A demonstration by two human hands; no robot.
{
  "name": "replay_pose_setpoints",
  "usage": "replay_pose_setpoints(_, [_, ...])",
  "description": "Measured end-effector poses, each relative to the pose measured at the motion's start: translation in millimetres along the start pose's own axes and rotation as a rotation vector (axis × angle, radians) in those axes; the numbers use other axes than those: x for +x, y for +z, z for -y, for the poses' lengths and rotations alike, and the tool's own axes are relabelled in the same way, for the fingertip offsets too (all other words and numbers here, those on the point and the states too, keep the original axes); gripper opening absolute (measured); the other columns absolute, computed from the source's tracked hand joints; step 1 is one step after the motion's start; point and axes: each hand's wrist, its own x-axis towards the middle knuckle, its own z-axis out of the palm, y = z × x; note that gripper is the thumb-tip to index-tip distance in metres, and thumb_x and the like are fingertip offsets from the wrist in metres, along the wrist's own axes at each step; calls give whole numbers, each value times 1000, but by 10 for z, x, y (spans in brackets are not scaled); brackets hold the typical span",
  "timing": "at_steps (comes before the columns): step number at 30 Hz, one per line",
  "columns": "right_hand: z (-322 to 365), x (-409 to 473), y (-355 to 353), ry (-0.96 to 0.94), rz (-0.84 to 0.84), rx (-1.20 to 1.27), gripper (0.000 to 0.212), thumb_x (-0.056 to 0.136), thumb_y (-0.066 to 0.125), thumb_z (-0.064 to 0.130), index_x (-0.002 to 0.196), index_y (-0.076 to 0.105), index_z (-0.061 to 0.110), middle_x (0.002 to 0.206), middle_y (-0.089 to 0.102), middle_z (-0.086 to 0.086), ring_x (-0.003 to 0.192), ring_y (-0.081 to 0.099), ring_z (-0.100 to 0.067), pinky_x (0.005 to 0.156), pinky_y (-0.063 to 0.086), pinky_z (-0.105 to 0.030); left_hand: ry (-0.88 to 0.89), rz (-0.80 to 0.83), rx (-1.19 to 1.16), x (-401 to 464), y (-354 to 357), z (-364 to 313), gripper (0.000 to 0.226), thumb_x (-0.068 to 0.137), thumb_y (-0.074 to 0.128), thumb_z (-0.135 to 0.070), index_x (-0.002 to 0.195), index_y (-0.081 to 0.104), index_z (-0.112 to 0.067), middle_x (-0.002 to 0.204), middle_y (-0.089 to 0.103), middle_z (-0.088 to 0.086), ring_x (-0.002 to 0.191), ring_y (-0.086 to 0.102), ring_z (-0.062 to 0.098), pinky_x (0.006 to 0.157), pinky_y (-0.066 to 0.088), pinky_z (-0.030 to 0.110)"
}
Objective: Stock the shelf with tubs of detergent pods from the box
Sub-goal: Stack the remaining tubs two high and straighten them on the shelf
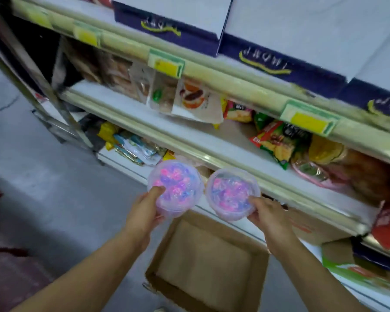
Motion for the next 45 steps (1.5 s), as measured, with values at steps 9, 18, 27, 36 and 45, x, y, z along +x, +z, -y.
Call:
replay_pose_setpoints(9, [1418, -1073, -275, -239, 24, 141, 23, 88, 60, 21, 87, 61, -2, 86, 64, -16, 81, 62, -25, 75, 49, -39, 157, 28, -93, -1201, -108, -1251, 33, 90, 55, -34, 118, 55, -17, 108, 61, 12, 90, 58, 24, 70, 48, 29])
replay_pose_setpoints(18, [2622, -1645, -116, -394, 120, 212, 27, 91, 56, 16, 95, 60, -10, 96, 69, -21, 91, 67, -27, 82, 55, -41, 290, 37, -209, -1889, -395, -2358, 12, 91, 55, -32, 87, 56, -20, 87, 58, 6, 80, 57, 24, 79, 54, 37])
replay_pose_setpoints(27, [3639, -1697, 566, -466, 82, 261, 30, 93, 54, 16, 101, 54, -13, 103, 65, -23, 94, 67, -29, 69, 56, -32, 364, 146, -267, -1609, -794, -3444, 35, 90, 56, -38, 121, 49, -22, 110, 61, 17, 68, 60, 21, 79, 52, 37])
replay_pose_setpoints(36, [4603, -1731, 1388, -506, 14, 316, 33, 93, 54, 17, 93, 55, -17, 96, 71, -16, 92, 67, -21, 68, 53, -25, 415, 240, -196, -1010, -1291, -4680, 26, 88, 59, -37, 106, 51, -20, 101, 59, 14, 92, 61, 30, 74, 51, 38])
replay_pose_setpoints(45, [5362, -1846, 1632, -547, -41, 438, 20, 91, 55, 10, 77, 66, 3, 71, 67, -8, 76, 61, -22, 69, 54, -32, 530, 329, -144, -866, -1371, -5446, 18, 90, 57, -35, 99, 52, -20, 88, 58, 8, 81, 59, 24, 74, 49, 38])
